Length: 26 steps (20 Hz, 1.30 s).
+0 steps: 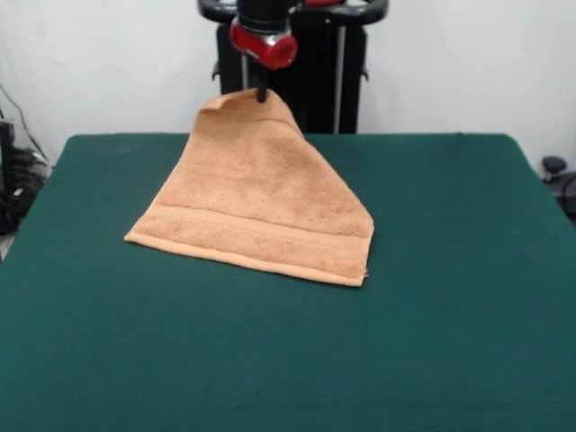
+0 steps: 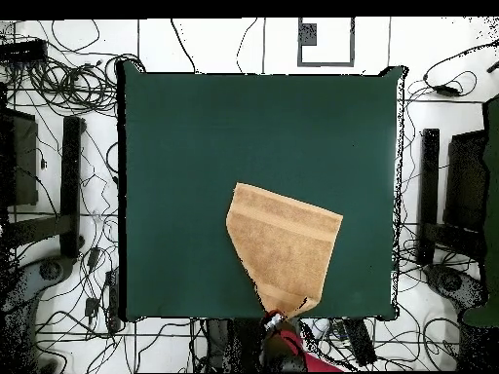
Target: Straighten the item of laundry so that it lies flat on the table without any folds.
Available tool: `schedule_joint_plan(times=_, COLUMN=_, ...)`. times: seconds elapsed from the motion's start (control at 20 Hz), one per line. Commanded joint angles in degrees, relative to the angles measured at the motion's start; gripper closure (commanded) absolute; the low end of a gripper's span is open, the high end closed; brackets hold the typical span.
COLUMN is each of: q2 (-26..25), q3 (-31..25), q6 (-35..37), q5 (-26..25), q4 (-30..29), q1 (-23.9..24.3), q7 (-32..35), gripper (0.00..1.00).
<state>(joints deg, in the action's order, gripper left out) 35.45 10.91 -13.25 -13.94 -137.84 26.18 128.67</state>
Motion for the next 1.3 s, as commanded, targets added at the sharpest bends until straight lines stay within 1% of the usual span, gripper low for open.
schedule_joint_plan(times=0.05, q2=-4.66, q3=-5.72, q6=-5.38, q5=-6.36, q4=6.0, q1=-3.1, q7=1.44, gripper=0.0)
schedule_joint_plan(times=0.15, q2=-5.5, q3=-4.96, q6=-6.69, q5=-7.54, q4=6.93, q1=-3.98, q7=1.08, gripper=0.0)
schedule_joint_plan(times=0.4, q2=-2.63, q3=-4.57, q6=-1.26, q5=-8.1, q4=7.31, q1=-5.5, q7=1.74, gripper=0.0)
schedule_joint_plan(times=0.65, q2=-2.19, q3=-5.19, q6=0.41, q5=-8.19, q4=8.65, q1=-4.93, q7=2.62, gripper=0.0)
schedule_joint_plan(times=0.85, q2=-0.6, q3=-6.03, q6=1.72, q5=-6.55, q4=8.37, q1=-4.64, q7=3.89, gripper=0.0)
schedule_joint_plan(times=1.1, q2=1.54, q3=-6.66, q6=2.66, q5=-3.8, q4=8.33, q1=-6.92, q7=5.29, gripper=0.0)
schedule_joint_plan(times=1.3, q2=2.86, q3=-7.47, q6=4.8, q5=-2.62, q4=9.83, q1=-7.79, q7=5.08, gripper=0.0)
